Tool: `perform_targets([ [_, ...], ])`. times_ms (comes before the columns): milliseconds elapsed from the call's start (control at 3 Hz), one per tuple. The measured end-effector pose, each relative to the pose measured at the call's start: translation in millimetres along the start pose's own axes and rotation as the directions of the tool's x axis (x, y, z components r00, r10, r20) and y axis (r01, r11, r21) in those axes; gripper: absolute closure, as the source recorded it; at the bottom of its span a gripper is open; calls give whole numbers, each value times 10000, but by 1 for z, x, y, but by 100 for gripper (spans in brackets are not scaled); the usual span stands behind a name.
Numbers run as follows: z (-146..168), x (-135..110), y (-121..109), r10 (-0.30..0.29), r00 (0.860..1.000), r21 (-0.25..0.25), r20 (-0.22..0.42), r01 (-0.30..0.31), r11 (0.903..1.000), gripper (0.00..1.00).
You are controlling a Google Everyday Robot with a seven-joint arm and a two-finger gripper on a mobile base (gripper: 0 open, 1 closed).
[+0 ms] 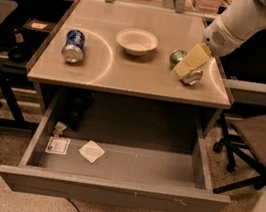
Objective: Place green can into top drawer
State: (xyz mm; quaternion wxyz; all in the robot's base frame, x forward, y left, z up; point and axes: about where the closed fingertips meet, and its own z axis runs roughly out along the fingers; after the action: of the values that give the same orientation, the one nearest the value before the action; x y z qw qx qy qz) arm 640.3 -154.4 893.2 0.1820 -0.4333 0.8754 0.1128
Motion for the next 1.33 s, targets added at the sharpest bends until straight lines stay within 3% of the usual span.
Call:
perform_targets([
  [667, 33, -20, -19, 405, 9991, -527, 96, -400, 9978, 0],
  [1333, 51, -32, -44, 342, 9994, -381, -23, -343, 9987, 0],
])
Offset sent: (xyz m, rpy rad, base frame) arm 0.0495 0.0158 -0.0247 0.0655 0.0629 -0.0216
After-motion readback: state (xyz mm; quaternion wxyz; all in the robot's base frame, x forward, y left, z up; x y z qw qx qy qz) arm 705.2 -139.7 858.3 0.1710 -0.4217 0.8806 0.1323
